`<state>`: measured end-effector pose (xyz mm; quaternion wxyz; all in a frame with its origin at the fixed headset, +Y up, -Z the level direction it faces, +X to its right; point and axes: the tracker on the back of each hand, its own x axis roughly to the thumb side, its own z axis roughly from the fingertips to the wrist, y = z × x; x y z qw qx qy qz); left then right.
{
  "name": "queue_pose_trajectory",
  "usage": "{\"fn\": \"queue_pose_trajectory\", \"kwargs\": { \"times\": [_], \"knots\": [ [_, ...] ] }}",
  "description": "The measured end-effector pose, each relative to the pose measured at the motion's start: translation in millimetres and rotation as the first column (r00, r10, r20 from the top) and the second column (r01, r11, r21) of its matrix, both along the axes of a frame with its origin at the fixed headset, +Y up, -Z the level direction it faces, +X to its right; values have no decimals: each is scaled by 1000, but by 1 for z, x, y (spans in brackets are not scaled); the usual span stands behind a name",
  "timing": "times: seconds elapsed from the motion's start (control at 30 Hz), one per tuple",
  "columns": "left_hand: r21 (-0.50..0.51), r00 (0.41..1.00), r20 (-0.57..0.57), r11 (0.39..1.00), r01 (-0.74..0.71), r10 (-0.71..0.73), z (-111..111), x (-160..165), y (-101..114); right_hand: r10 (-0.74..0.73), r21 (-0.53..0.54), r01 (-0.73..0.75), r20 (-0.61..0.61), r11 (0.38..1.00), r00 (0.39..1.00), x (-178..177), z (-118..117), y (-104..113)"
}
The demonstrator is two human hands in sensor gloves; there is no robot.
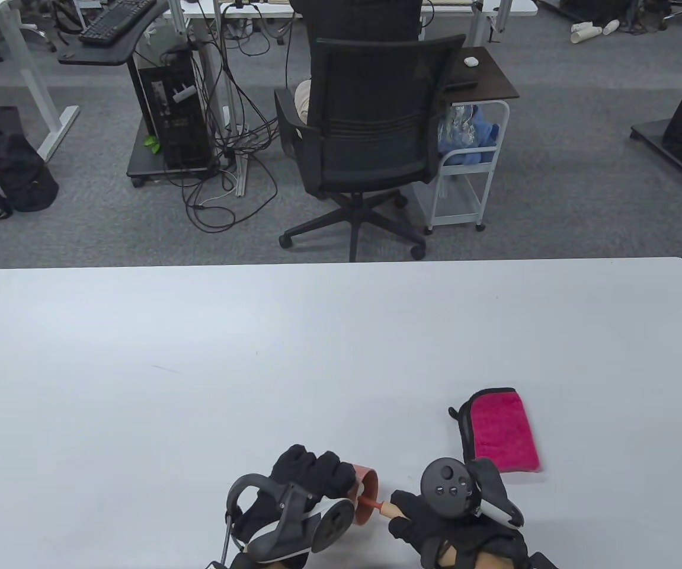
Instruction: Brush the water cup with the cup brush
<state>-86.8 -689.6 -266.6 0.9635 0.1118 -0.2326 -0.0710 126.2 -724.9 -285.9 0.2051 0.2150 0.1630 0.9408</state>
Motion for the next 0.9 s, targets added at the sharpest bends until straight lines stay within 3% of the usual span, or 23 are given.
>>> {"fn": "queue_pose_trajectory", "kwargs": {
  "times": [0.67, 0.9],
  "knots": [
    [20, 996, 2, 996, -89, 89, 2, -9, 8, -43, -32, 46, 90, 998, 995, 17, -10, -2],
    [46, 997, 0, 996, -80, 81, 3, -8, 9, -66, -90, 77, 117, 993, 991, 19, -15, -9]
  ]
}}
